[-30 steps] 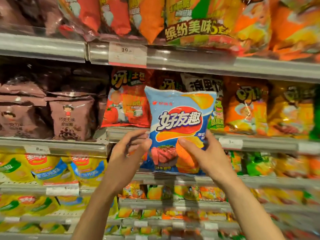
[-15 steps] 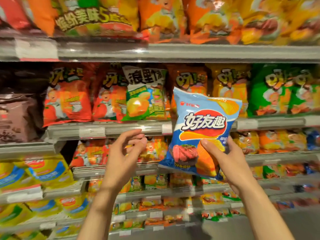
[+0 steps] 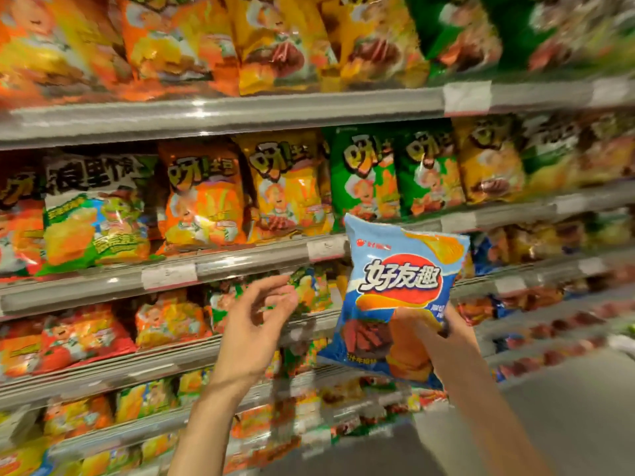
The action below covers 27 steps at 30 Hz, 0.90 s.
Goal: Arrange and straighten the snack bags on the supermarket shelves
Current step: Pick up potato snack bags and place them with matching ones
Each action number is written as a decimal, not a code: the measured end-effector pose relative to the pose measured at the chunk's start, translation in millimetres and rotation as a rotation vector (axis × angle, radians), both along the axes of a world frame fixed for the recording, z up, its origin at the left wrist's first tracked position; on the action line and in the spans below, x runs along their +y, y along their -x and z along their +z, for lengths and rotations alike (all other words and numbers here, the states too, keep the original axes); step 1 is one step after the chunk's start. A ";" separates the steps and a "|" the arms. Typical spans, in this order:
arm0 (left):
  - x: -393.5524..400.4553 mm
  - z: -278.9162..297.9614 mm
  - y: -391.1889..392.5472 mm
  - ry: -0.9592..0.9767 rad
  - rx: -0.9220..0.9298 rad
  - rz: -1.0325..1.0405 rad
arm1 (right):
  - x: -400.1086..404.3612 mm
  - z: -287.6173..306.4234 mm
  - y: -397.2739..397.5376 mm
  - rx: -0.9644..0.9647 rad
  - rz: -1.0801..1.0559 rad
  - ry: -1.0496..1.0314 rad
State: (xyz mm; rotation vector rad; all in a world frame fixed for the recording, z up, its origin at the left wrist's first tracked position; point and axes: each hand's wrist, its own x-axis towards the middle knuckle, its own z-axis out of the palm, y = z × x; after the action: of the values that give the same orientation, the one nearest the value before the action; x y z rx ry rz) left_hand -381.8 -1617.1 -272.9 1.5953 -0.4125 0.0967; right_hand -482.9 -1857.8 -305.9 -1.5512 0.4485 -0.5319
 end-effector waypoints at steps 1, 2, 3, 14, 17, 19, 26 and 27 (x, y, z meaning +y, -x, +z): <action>-16.3 3.3 -0.7 0.005 0.004 -0.017 | -14.3 0.0 3.0 0.002 -0.021 -0.001; -32.4 7.2 -2.3 0.013 0.007 -0.035 | -27.6 1.6 5.4 0.001 -0.042 -0.004; -48.9 11.5 -4.9 0.018 0.005 -0.052 | -40.9 3.8 7.0 0.002 -0.058 -0.010; -226.6 25.3 -58.1 0.026 -0.027 -0.187 | -196.9 28.3 2.5 0.061 -0.182 -0.008; -269.2 30.9 -71.7 0.040 -0.028 -0.217 | -238.4 36.1 -6.7 0.052 -0.173 -0.013; -299.7 34.0 -79.7 0.065 -0.006 -0.230 | -267.9 39.7 -13.8 0.048 -0.190 0.002; -379.7 33.1 -88.8 0.148 -0.009 -0.217 | -348.2 49.5 -28.6 0.017 -0.125 0.015; -387.9 32.3 -89.0 0.137 -0.036 -0.182 | -359.1 49.5 -30.8 0.004 -0.111 0.009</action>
State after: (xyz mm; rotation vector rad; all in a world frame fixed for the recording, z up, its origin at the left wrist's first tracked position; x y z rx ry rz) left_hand -292.9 -2005.0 -240.6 1.4165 -0.5660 0.0145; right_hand -452.1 -2216.9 -256.3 -1.5427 0.5385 -0.6174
